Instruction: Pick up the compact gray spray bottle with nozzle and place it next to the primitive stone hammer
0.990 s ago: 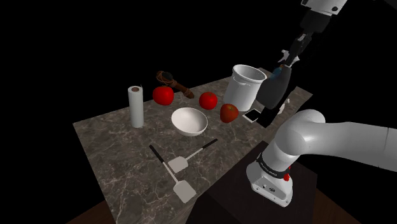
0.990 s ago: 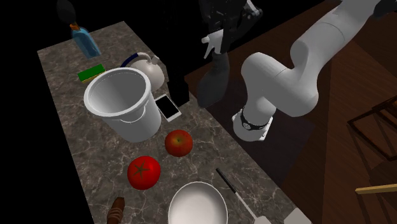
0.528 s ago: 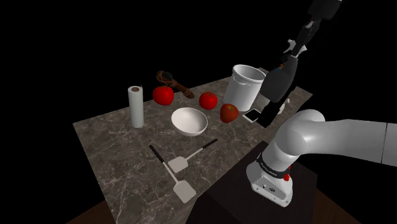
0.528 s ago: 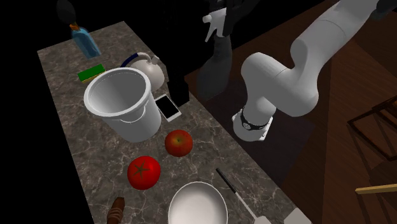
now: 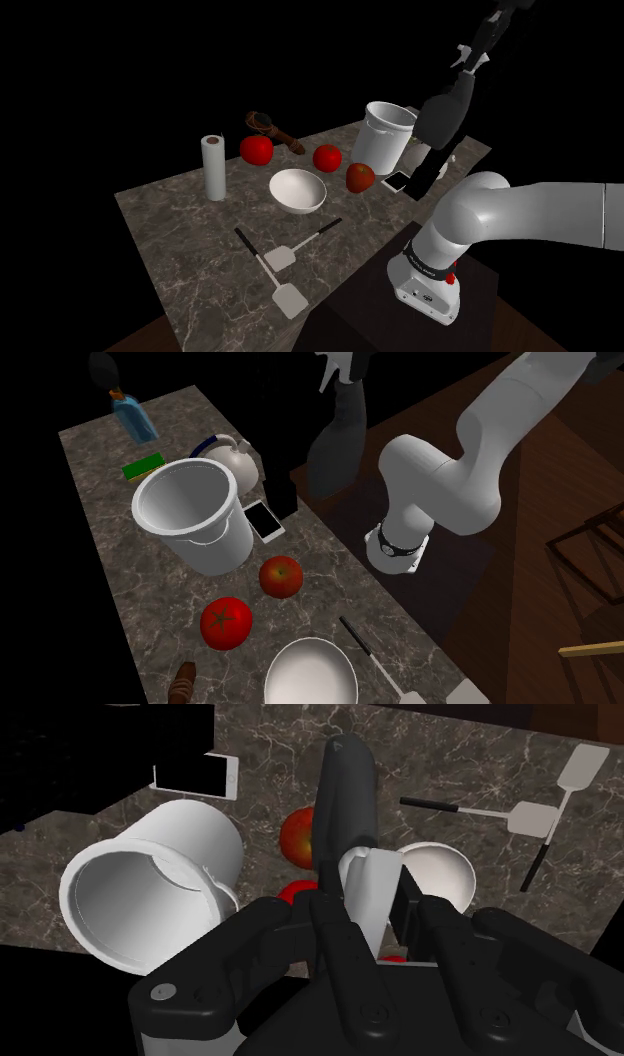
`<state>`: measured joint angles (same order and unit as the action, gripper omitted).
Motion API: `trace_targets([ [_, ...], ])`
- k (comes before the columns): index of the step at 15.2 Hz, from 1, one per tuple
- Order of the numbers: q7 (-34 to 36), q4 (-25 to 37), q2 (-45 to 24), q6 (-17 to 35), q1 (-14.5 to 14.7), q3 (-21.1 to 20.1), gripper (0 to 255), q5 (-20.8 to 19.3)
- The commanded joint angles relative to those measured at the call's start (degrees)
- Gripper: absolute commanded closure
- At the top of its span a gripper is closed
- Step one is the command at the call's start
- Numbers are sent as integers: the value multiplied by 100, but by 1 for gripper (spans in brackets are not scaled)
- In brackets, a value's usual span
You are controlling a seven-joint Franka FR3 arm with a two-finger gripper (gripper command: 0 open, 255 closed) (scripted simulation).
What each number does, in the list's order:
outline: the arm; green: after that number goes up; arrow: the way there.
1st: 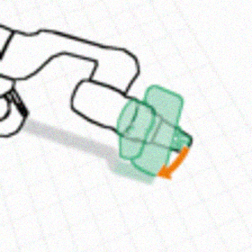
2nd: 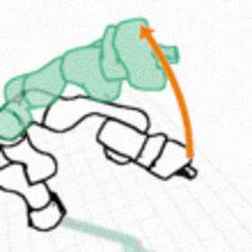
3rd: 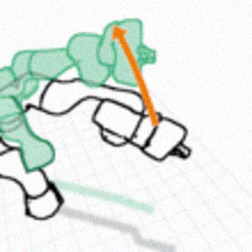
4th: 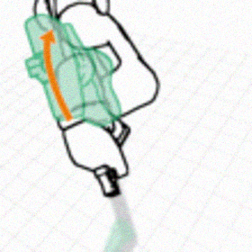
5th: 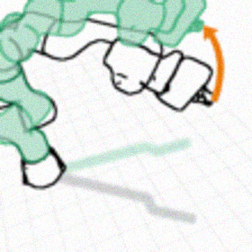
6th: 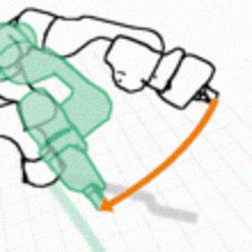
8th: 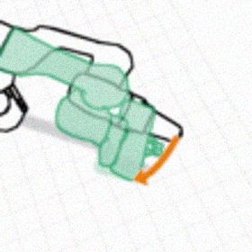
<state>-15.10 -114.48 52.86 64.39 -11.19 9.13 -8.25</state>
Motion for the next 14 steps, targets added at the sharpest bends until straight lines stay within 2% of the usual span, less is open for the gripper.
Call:
trace_targets([
  [1, 29, 95, -266, 170, 35, 13, 255, 30],
  [8, 134, 512, -1478, 961, 190, 88, 255, 169],
  [14, 155, 1180, -2637, 1445, 315, 183, 255, 316],
])
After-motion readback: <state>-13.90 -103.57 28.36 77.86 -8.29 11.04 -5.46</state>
